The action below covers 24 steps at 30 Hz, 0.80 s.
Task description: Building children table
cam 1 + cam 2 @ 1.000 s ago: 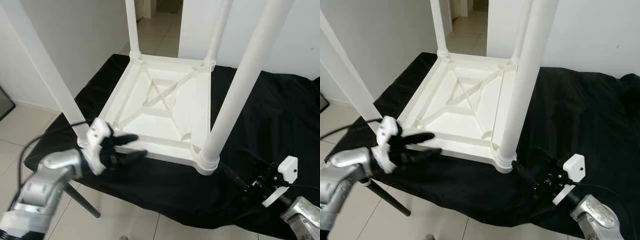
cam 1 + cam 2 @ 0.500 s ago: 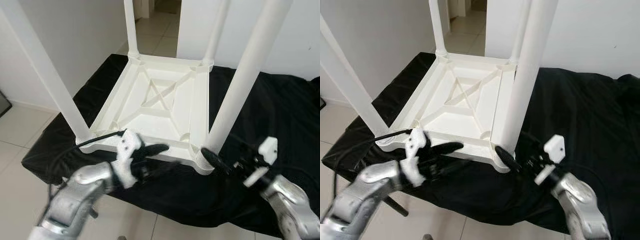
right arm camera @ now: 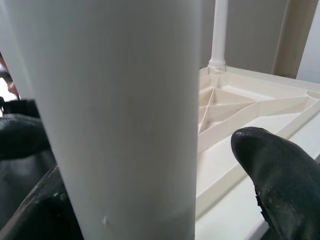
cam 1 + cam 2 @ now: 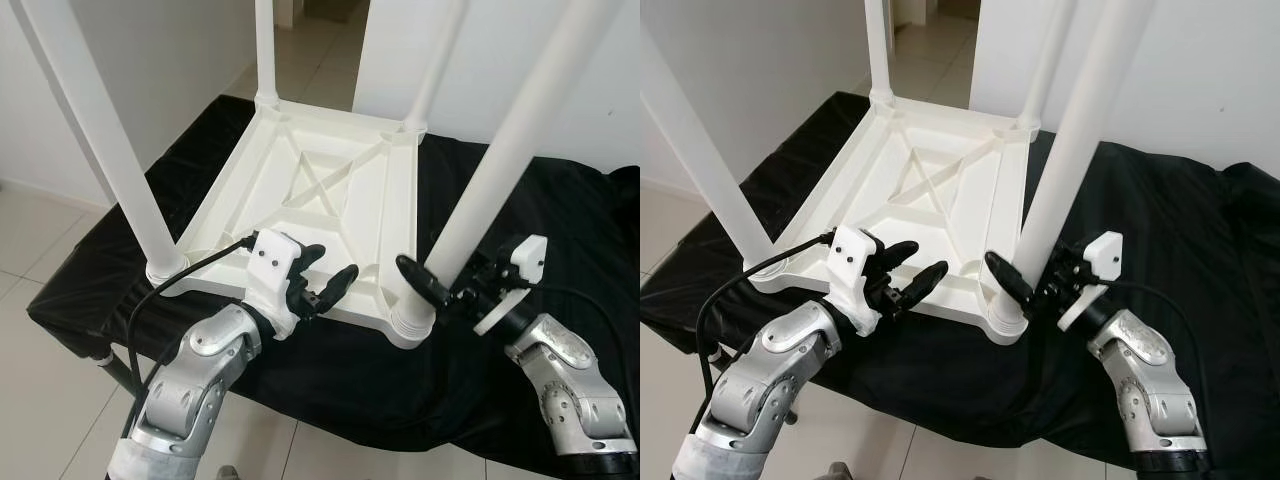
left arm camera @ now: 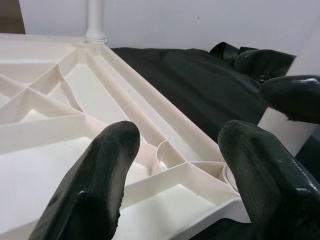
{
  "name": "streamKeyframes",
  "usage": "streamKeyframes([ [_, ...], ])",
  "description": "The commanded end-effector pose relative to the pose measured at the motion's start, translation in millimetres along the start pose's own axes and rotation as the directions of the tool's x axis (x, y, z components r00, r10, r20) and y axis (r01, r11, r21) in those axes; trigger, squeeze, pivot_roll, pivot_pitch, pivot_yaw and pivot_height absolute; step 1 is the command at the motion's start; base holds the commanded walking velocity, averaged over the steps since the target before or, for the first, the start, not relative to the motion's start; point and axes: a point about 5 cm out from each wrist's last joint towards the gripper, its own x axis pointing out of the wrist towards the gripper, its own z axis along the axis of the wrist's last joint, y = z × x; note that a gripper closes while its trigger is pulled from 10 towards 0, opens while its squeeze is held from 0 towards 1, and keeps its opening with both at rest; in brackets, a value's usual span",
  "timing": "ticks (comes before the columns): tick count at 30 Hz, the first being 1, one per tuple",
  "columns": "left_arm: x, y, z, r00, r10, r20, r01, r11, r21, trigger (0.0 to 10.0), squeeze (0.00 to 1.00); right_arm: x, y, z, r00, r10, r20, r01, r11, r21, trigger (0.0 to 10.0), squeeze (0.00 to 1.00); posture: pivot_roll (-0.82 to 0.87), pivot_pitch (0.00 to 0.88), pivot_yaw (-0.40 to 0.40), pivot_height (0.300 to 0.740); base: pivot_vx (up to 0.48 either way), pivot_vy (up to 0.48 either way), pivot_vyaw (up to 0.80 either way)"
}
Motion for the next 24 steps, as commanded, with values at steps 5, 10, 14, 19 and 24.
streamKeyframes([
  [5, -3.8, -16.6, 4.4, 0.994, -0.095, 0.048, 0.09, 0.991, 0.101, 10.0, 0.0, -12.2, -7.5, -6.7, 0.998, -0.026, -0.065, 0.026, 1.0, -0.001, 10.0, 0.0, -0.07, 0.027, -0.087, 0.74, 0.0, 0.0, 0.0],
  [10, -8.6, -18.6, -3.2, 0.984, -0.178, -0.02, 0.179, 0.98, 0.086, 10.0, 0.0, -9.4, -6.3, -13.8, 0.995, 0.005, -0.097, -0.006, 1.0, -0.008, 10.0, 0.0, -0.05, 0.014, -0.095, 0.74, 0.0, 0.0, 0.0],
  [14, -9.4, -19.3, -4.1, 0.981, -0.191, -0.034, 0.193, 0.978, 0.081, 10.0, 0.0, -8.7, -5.2, -16.1, 0.994, 0.017, -0.104, -0.018, 1.0, -0.006, 10.0, 0.0, -0.05, 0.014, -0.095, 0.74, 0.0, 0.0, 0.0],
  [19, -10.0, -25.8, -12.0, 0.963, -0.248, -0.108, 0.247, 0.969, -0.026, 10.0, 0.0, -4.1, -3.3, -28.6, 0.99, 0.022, -0.136, -0.025, 0.999, -0.02, 0.0, 0.0, -0.05, 0.012, -0.08, 0.74, 0.0, 0.0, 0.0],
  [24, -8.9, -32.7, -16.2, 0.941, -0.3, -0.158, 0.293, 0.954, -0.068, 10.0, 0.0, -3.5, -0.1, -37.3, 0.988, 0.005, -0.152, -0.007, 1.0, -0.009, 0.0, 0.0, -0.06, 0.015, -0.065, 0.74, 0.0, 0.0, 0.0],
])
